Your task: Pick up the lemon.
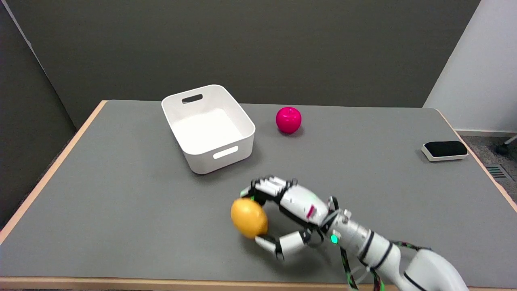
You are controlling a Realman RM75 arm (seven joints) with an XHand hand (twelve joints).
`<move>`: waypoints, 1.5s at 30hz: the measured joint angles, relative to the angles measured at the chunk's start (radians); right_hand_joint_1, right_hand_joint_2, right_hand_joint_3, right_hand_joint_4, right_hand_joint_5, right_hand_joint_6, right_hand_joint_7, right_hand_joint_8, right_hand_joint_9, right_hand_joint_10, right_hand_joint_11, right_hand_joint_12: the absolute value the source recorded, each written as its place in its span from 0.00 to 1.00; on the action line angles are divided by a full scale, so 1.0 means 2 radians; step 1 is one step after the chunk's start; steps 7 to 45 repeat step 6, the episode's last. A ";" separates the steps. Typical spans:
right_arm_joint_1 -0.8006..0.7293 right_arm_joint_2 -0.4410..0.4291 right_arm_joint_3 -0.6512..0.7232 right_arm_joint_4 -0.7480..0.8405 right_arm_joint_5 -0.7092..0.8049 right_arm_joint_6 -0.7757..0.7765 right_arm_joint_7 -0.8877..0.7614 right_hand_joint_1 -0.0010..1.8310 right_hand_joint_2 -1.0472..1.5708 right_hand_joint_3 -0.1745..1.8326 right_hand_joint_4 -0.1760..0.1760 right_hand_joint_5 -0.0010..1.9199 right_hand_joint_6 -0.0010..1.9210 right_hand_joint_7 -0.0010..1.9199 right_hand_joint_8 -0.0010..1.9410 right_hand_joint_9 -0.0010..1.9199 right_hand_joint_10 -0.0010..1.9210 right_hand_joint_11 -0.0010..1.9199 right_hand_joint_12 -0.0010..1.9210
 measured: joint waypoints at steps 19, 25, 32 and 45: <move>0.048 -0.001 0.007 0.013 0.001 0.043 0.000 0.47 0.71 0.50 0.16 0.20 0.57 0.15 0.79 0.21 0.71 0.08 0.69; 0.048 -0.001 0.007 0.013 0.001 0.043 0.000 0.47 0.71 0.50 0.16 0.20 0.57 0.15 0.79 0.21 0.71 0.08 0.69; 0.048 -0.001 0.007 0.013 0.001 0.043 0.000 0.47 0.71 0.50 0.16 0.20 0.57 0.15 0.79 0.21 0.71 0.08 0.69; 0.048 -0.001 0.007 0.013 0.001 0.043 0.000 0.47 0.71 0.50 0.16 0.20 0.57 0.15 0.79 0.21 0.71 0.08 0.69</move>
